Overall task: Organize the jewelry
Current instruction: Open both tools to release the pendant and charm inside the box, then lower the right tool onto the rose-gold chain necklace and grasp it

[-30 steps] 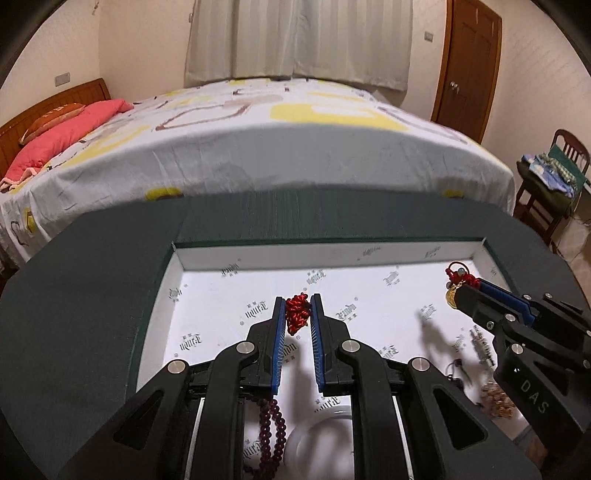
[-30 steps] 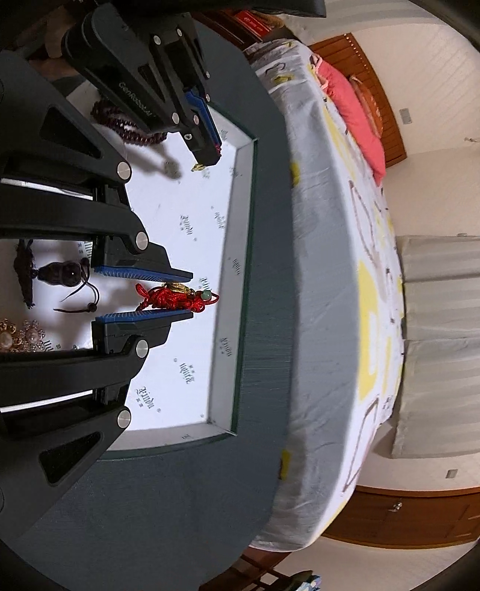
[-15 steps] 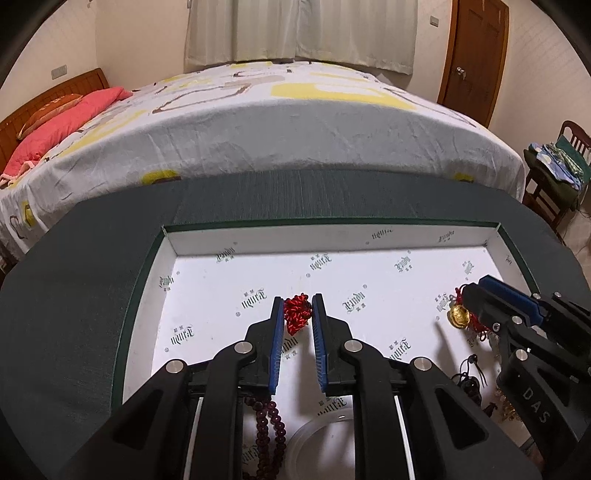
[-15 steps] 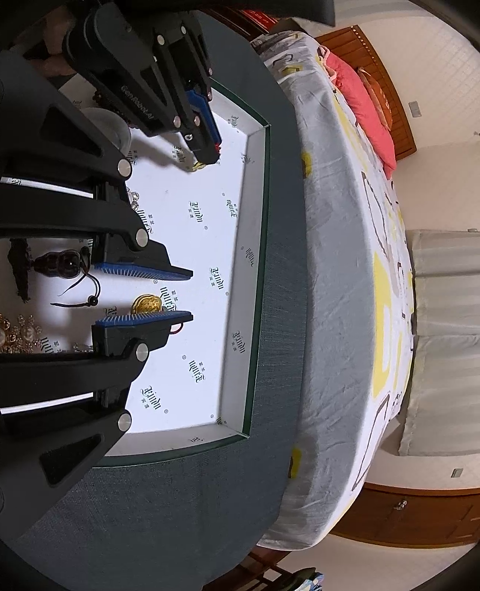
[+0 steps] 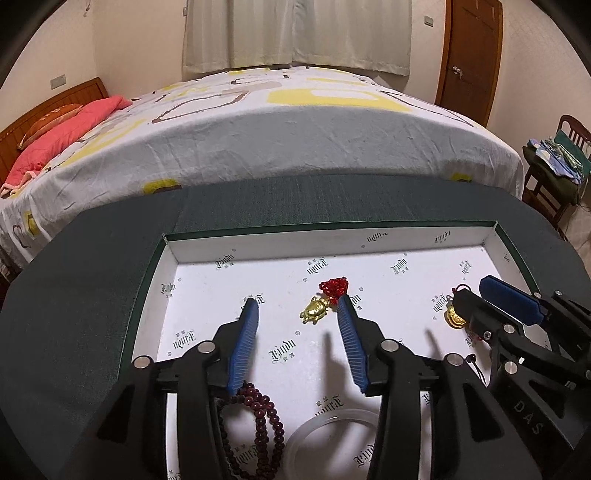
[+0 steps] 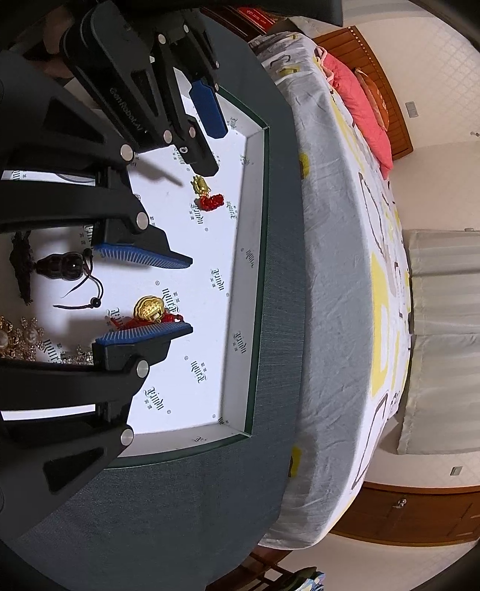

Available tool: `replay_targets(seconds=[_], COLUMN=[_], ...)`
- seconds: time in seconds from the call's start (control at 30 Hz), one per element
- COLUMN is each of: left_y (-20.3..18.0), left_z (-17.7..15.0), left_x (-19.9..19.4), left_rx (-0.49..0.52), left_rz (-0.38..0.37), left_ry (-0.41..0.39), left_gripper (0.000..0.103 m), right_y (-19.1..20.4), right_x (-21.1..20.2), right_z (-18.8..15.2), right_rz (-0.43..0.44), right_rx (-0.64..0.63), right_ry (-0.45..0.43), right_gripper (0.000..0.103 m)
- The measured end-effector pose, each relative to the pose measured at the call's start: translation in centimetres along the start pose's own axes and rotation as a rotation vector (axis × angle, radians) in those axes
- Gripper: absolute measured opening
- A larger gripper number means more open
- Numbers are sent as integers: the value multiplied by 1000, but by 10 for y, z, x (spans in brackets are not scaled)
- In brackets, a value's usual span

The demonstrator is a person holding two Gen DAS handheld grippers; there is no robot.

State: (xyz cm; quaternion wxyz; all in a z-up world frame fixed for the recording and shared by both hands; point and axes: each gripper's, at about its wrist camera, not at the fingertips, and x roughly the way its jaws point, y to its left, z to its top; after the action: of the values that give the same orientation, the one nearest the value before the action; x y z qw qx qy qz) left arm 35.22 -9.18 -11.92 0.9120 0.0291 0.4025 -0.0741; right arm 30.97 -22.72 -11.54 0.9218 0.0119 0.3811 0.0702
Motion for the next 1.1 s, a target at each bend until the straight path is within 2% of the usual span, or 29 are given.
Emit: replay_targets(seconds=[0.07, 0.17, 0.27, 0.33, 0.53, 0.77, 1.1], left_y=[0, -1, -2, -2, -1, -2, -5], left_z=[1, 1, 1, 1, 3, 2, -21], left_x=[-1, -3, -4, -6, -23, -54, -104], left_rx=[-4, -7, -3, 0, -8, -11, -40], left_rz=[1, -2, 5, 15, 33, 65, 61], left_ry=[-7, -16, -21, -27, -72, -114, -155], left_gripper=[54, 58, 62, 65, 70, 75, 79], right_y=[0, -1, -1, -1, -2, 2, -4], right_x=[0, -1, -2, -4, -17, -52, -105], right_z=[0, -1, -1, -1, 3, 4, -17], right_rz=[0, -3, -2, -3, -5, -14, -9], right_rx=[1, 5, 7, 8, 11, -12, 1], right_ry=[-2, -8, -13, -18, -51, -109, -142], right_gripper=[31, 44, 45, 52, 54, 55, 61])
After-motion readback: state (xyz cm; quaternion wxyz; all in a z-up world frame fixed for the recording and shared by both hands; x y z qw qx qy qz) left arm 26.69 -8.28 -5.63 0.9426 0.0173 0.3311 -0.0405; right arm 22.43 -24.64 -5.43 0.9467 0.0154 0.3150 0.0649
